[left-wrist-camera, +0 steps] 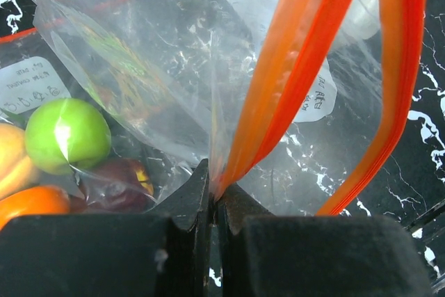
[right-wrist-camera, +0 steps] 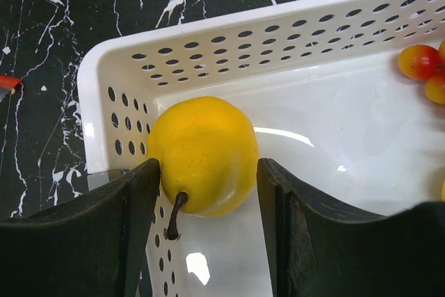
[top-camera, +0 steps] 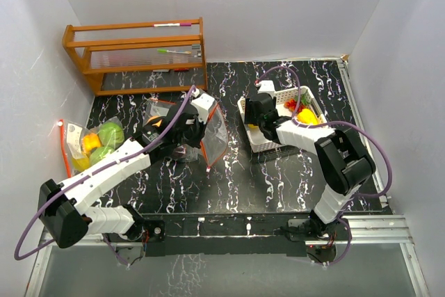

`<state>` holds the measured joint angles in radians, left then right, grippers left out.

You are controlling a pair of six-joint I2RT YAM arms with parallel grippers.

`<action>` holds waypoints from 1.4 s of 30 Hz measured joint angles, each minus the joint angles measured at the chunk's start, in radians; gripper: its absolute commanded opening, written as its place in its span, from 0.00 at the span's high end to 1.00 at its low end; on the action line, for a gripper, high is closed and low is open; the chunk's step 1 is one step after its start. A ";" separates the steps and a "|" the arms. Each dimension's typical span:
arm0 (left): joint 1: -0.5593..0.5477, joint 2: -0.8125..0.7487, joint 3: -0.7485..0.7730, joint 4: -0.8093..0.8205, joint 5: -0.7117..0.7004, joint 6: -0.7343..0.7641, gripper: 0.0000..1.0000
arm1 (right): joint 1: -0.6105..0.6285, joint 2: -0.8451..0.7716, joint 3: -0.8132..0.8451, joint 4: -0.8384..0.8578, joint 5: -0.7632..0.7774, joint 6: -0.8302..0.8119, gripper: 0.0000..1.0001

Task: Place the food in the zip-top bag and seal the zipper
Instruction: Pick up the fake fruit from the bin, then place the fake fruit in the zipper food storage bag.

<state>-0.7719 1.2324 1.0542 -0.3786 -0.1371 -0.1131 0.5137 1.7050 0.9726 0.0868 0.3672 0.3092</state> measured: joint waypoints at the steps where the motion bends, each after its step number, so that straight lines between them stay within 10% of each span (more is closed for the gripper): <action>1: 0.001 0.000 -0.003 0.002 0.001 0.000 1.00 | -0.001 0.003 0.000 0.000 0.000 0.003 0.42; 10: 0.005 -0.001 -0.008 0.005 0.015 -0.002 1.00 | -0.010 0.003 -0.001 0.002 -0.001 0.006 0.79; 23: 0.017 -0.001 -0.008 0.013 0.030 -0.002 1.00 | -0.032 -0.262 -0.086 -0.056 -0.109 -0.034 0.85; 33: 0.030 0.011 -0.008 0.028 0.057 -0.003 1.00 | -0.032 -0.807 -0.197 -0.120 -0.525 -0.063 0.85; 42: 0.038 0.070 -0.007 0.033 0.121 -0.019 1.00 | -0.017 -0.838 -0.354 0.066 -1.040 0.012 0.85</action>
<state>-0.7338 1.3022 1.0473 -0.3458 -0.0166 -0.1322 0.4969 0.8673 0.6182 0.1528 -0.6731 0.3214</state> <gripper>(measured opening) 0.010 0.393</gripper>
